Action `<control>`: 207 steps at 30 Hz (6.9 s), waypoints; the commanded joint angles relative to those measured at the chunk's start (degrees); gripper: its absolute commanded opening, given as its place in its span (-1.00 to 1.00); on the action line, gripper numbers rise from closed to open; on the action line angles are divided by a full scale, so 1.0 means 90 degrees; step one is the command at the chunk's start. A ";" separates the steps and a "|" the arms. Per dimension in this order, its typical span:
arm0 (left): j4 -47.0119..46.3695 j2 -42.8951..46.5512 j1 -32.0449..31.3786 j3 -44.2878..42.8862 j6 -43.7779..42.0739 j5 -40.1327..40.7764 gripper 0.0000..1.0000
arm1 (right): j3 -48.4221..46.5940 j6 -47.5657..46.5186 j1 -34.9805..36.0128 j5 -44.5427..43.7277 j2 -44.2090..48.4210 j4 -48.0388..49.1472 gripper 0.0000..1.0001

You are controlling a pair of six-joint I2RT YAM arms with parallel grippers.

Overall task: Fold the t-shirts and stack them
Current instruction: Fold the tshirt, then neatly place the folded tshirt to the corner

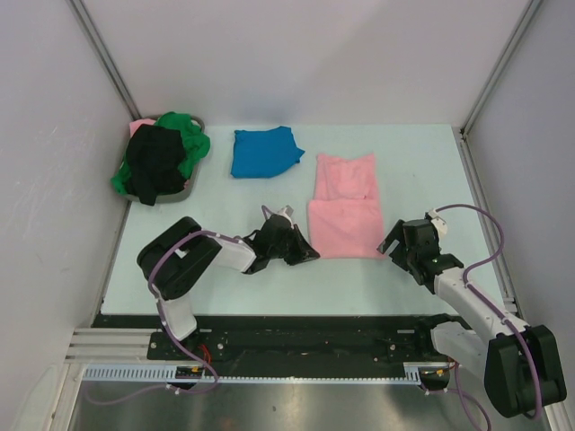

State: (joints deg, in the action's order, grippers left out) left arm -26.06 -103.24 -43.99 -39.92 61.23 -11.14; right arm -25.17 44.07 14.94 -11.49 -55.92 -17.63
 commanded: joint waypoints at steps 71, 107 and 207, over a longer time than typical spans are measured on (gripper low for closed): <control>0.2174 0.3601 0.0199 0.0139 -0.0573 0.0926 -1.00 | -0.2855 0.0308 0.1222 -0.0218 -0.1753 0.1089 -1.00; 0.2164 -0.0726 0.2954 -0.2722 -0.0866 0.0260 0.99 | -0.6676 0.0347 0.0275 0.1071 -0.6941 0.2202 0.82; 0.2447 0.3230 0.3149 0.1233 -0.1140 -0.0169 0.99 | -0.1744 -1.0454 0.3877 -0.1458 -0.5759 0.5259 -0.23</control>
State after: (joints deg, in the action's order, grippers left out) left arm 0.21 -70.76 -16.25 -25.65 49.52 -10.41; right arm -39.38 -52.66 50.50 -29.17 -105.10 33.95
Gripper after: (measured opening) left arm 0.996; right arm 0.509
